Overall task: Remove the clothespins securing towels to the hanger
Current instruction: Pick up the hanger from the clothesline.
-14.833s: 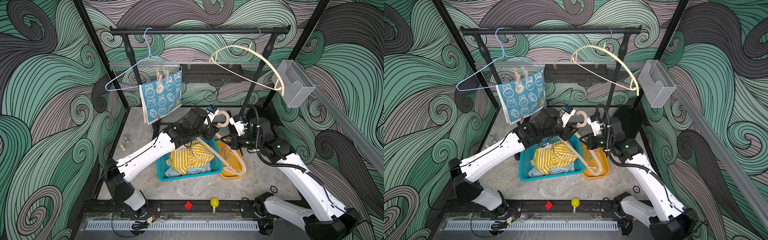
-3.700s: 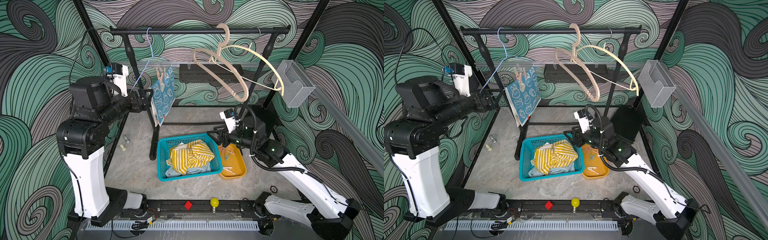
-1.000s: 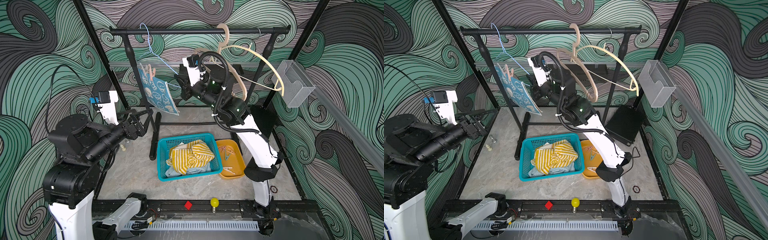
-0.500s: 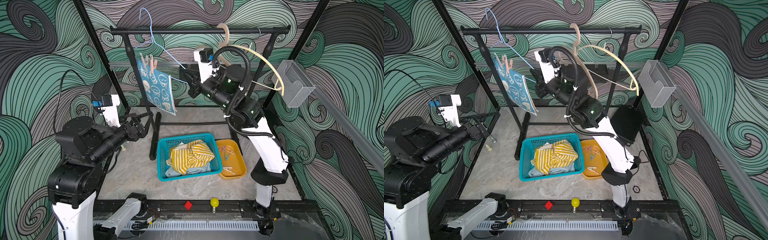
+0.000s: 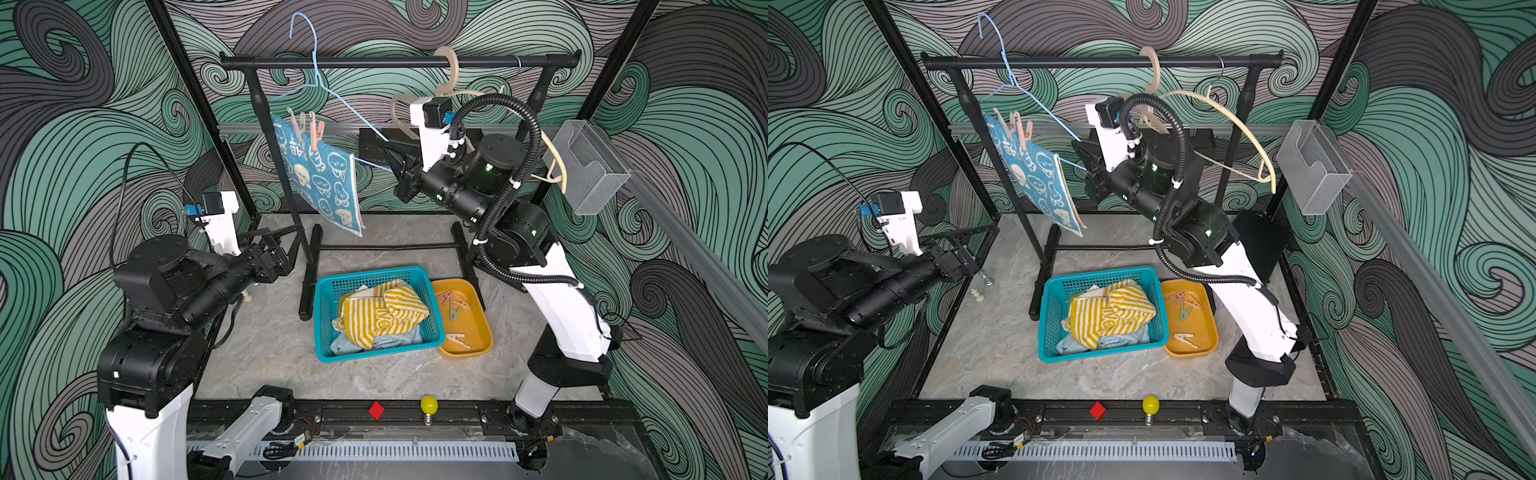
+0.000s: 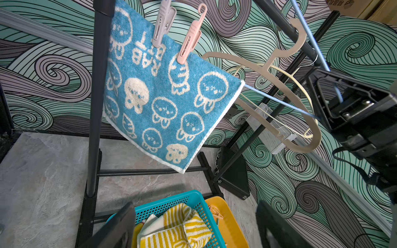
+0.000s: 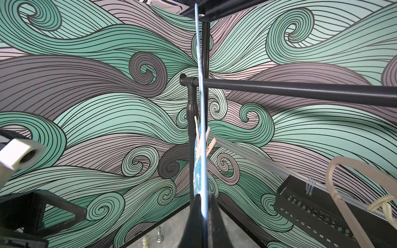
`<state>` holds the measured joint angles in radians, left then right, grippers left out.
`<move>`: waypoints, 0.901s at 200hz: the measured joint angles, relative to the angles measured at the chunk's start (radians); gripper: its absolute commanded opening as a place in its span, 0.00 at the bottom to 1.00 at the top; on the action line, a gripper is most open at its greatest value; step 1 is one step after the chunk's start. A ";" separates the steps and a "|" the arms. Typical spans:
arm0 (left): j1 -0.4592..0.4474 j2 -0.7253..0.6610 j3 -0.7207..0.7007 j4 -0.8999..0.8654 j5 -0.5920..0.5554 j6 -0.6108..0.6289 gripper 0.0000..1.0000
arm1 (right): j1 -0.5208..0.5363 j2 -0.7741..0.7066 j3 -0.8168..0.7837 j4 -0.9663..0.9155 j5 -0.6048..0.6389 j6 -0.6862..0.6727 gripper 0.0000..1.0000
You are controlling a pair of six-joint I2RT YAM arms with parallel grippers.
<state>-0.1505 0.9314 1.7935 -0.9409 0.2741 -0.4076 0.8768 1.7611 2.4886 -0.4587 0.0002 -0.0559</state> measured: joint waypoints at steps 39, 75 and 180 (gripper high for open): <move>0.000 0.000 0.000 0.000 -0.012 0.001 0.86 | 0.000 -0.032 -0.029 0.002 -0.002 -0.001 0.00; 0.000 0.001 0.000 0.000 -0.019 0.010 0.86 | -0.001 -0.098 -0.107 -0.004 -0.020 -0.012 0.00; 0.000 0.020 0.019 -0.001 0.041 0.034 0.86 | -0.198 -0.561 -0.687 0.015 -0.184 0.106 0.00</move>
<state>-0.1505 0.9516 1.8122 -0.9421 0.3149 -0.3733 0.6785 1.2003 1.8011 -0.4435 -0.1841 0.0498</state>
